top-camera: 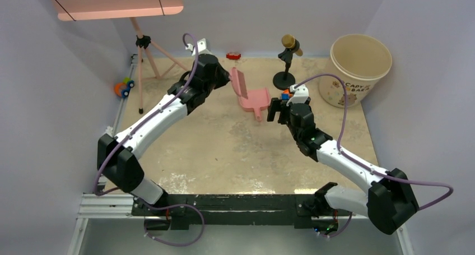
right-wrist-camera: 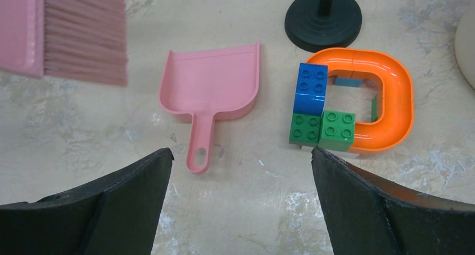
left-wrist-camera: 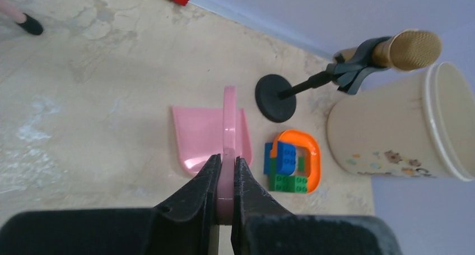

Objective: Sweep away the paper scraps from the table

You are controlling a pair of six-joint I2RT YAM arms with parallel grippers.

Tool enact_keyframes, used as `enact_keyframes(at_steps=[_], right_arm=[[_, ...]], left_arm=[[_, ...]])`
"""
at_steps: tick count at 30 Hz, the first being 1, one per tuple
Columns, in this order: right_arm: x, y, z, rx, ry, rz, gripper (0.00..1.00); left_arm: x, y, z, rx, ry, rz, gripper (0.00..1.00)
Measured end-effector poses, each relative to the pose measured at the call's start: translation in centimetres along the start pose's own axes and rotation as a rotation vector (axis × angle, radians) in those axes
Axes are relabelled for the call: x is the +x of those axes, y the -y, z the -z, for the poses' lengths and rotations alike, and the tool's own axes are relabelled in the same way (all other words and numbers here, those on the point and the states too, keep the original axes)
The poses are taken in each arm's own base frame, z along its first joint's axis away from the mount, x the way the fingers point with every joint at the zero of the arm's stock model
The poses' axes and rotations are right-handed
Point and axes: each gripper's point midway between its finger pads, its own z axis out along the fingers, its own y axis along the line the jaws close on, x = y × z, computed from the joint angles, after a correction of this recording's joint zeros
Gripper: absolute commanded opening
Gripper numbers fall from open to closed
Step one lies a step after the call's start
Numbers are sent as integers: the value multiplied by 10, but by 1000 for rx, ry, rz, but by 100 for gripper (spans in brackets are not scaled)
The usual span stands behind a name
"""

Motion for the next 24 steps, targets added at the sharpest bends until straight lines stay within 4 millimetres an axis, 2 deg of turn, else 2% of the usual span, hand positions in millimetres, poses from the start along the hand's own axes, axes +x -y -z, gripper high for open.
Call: enact_keyframes(at_steps=[4,8,10,12,13,14,15,16,20,24], right_arm=[[-4,1,0,11,19,-7,99],[-5,2,0,10,25,-9,99],[-6,2,2,9,32,-12,99],[-7,2,2,10,39,-14,99],[-8,3,2,12,40,-15,99],[-8,3,2,12,43,-16,99],[-9,3,2,12,44,-16,99],[-9,3,2,14,46,-17,99],[-9,6,2,28,49,-17,99],[-10,7,3,32,53,-19,99]], left_arm=[[-7,11,-30,46,10,94,0],[5,8,-72,87,-25,213,0],[17,4,-94,96,-51,256,16],[31,-3,-107,87,-82,274,36],[38,-6,-112,80,-100,281,59],[44,-8,-114,73,-113,285,77],[46,-10,-115,68,-119,281,90],[48,-11,-115,60,-125,290,97],[50,-24,-108,-3,-132,269,99],[43,-41,-86,-87,-132,190,99]])
